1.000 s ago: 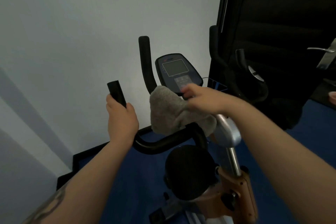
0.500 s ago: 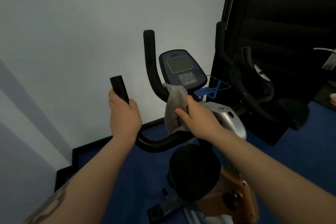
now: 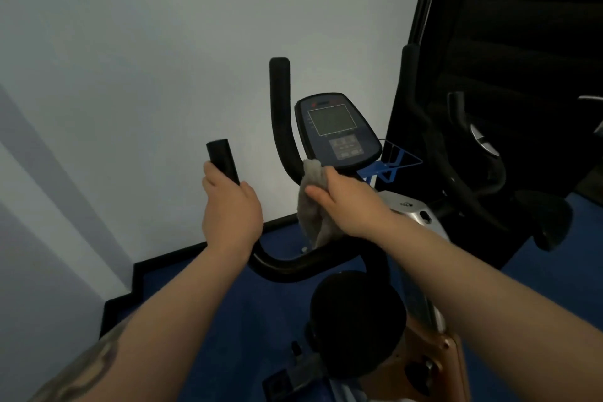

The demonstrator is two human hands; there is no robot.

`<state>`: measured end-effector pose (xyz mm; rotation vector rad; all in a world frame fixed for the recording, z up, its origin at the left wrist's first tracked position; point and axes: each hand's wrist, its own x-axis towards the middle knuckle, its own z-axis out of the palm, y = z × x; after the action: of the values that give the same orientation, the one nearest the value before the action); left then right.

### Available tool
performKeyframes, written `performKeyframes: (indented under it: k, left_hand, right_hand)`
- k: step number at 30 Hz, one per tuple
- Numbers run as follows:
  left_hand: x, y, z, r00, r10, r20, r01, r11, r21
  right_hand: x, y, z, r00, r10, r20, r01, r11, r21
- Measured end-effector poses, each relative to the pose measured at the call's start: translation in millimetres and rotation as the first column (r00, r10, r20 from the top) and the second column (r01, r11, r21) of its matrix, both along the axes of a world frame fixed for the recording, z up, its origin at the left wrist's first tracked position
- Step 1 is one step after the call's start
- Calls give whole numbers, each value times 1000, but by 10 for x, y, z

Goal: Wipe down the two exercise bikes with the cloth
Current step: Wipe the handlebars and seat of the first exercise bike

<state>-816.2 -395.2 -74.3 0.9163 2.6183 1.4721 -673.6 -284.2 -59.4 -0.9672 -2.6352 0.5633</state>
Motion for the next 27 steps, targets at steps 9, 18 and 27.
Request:
performKeyframes:
  k: [9, 18, 27]
  left_hand:
    - [-317, 67, 413, 992, -79, 94, 72, 994, 77]
    - [-444, 297, 351, 984, 30, -174, 2, 983, 181]
    - [-454, 307, 291, 980, 16, -197, 18, 985, 171]
  right_hand:
    - [-330, 204, 129, 902, -116, -417, 26, 976, -215]
    - [-846, 30, 158, 979, -74, -191, 75, 997, 0]
    - [-1068, 349, 368, 885, -169, -434, -71, 871, -486]
